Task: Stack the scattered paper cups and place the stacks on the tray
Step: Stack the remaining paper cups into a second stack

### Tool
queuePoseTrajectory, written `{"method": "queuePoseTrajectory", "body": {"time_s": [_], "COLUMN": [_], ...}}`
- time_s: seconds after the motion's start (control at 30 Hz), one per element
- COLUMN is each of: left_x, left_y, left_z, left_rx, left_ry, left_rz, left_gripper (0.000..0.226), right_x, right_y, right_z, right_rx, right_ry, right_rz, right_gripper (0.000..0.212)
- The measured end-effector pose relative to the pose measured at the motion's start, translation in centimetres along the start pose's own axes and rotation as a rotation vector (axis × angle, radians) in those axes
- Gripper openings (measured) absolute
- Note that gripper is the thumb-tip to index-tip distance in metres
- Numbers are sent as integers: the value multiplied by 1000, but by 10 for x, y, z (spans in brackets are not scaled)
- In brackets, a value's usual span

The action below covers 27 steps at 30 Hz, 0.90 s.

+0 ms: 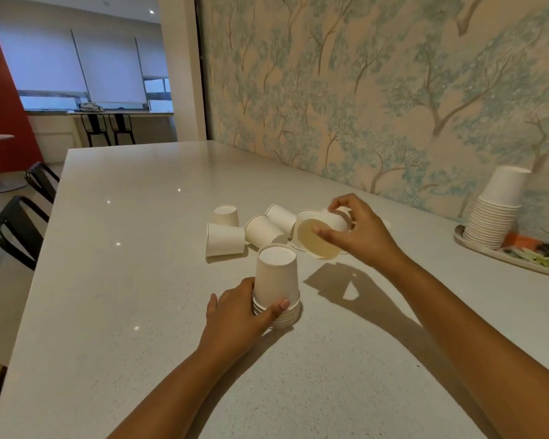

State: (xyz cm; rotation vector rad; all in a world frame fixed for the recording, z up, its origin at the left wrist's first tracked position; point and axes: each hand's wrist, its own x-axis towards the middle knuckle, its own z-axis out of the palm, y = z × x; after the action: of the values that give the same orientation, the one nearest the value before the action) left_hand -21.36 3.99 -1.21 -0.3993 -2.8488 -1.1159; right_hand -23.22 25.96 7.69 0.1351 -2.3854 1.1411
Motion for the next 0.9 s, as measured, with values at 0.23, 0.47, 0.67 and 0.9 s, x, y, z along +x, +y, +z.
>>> {"method": "queuePoseTrajectory", "body": {"time_s": [0.23, 0.47, 0.67, 0.9], "left_x": [-2, -3, -5, -8], "left_y": [1, 8, 8, -18], "left_z": [-2, -4, -6, -33], "left_rx": [-40, -319, -344, -282], "left_ry": [19, 181, 186, 290], "left_rz": [-16, -45, -127, -210], "left_gripper": [91, 97, 81, 63], "right_x": [-34, -50, -43, 6], "right_y": [-34, -43, -54, -37], "right_z": [28, 41, 57, 89], "right_rx": [-153, -100, 19, -99], "right_ry": [-247, -318, -440, -244], "right_rz": [-439, -501, -367, -297], "right_gripper": [55, 62, 65, 33]}}
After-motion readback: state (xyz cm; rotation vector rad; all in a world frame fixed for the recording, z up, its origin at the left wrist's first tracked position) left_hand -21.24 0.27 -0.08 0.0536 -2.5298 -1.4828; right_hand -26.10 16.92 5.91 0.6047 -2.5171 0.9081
